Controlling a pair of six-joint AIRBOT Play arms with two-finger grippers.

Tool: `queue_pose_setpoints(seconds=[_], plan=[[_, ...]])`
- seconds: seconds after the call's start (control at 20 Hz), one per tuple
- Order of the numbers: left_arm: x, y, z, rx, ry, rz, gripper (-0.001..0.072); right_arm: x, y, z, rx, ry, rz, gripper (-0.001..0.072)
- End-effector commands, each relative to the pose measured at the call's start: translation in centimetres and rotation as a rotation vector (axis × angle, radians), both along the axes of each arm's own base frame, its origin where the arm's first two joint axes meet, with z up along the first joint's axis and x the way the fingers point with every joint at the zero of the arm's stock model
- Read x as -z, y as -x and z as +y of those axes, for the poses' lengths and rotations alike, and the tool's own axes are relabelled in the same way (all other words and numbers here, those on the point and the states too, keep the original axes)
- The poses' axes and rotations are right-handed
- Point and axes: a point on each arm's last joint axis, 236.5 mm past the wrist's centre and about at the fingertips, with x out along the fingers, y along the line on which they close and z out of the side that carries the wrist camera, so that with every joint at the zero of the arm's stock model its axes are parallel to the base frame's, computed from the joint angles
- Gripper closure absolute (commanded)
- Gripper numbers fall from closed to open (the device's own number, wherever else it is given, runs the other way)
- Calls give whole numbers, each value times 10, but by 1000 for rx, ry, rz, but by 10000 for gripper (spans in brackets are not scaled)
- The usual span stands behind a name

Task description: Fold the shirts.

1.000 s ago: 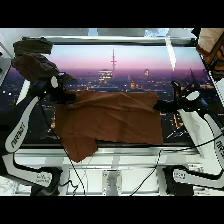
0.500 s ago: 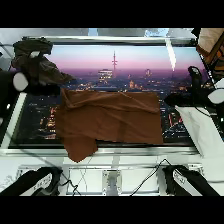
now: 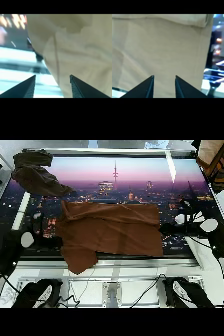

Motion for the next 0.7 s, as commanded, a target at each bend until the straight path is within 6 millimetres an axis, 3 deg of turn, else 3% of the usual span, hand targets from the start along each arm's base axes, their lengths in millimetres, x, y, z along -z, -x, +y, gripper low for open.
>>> queue_pose_setpoints(seconds=[0.0,0.1,0.3,0.65], plan=[[26,38,-29,-84,139,130,200,1,2,8,6,-39,2,377],[35,48,-39,-98,182,164,201,1,2,8,6,-40,1,377],[55,66,-24,-118,120,219,233,1,2,9,7,-46,1,377],[56,40,-27,-132,141,107,235,-1,1,12,10,-59,-1,377]])
